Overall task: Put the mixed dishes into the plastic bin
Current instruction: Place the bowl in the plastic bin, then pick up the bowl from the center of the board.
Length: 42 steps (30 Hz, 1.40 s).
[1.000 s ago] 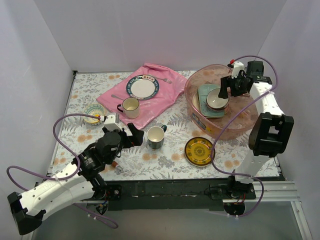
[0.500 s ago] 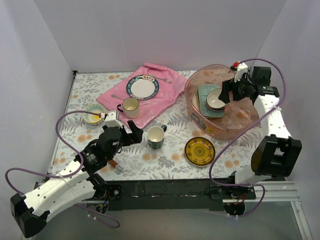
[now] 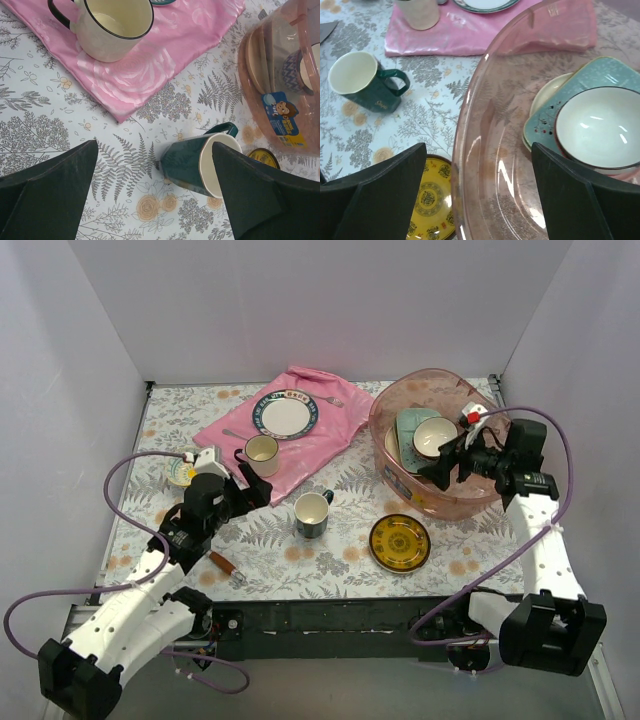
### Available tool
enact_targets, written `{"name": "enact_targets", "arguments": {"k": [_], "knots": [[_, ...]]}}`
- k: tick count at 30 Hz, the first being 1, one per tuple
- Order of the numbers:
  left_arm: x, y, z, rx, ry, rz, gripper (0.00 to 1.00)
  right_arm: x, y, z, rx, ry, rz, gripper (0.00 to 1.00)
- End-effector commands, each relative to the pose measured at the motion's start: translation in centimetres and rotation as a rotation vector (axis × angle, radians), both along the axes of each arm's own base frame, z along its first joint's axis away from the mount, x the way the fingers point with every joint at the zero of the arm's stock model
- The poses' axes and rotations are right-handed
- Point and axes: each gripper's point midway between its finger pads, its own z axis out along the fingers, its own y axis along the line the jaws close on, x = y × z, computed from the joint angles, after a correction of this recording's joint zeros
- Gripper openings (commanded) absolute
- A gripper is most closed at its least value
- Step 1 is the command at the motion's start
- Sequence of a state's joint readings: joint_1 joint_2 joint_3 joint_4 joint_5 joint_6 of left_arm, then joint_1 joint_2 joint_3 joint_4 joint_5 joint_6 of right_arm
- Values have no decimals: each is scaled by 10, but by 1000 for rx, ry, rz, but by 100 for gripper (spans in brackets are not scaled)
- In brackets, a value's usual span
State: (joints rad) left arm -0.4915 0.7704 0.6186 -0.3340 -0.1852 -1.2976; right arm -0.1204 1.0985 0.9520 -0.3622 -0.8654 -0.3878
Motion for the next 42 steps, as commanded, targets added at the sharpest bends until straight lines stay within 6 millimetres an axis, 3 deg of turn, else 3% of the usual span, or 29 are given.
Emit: {"name": "enact_targets", "arguments": {"k": [1,5,10,29,42], "knots": [[12,-2,26,-73,-43,-45,98,-16,12,9,64,-107,106,93],[17,-1,29,-124,-31,-55,98,-33,18,6,118,-113,164,94],[25,8,33,-171,-28,-7,98,-37,19,7,133,-118,178,95],[47,32,41,-222,5,118,98,-40,19,12,125,-121,170,95],[58,65,38,-272,5,169,98,-39,19,10,124,-117,169,95]]}}
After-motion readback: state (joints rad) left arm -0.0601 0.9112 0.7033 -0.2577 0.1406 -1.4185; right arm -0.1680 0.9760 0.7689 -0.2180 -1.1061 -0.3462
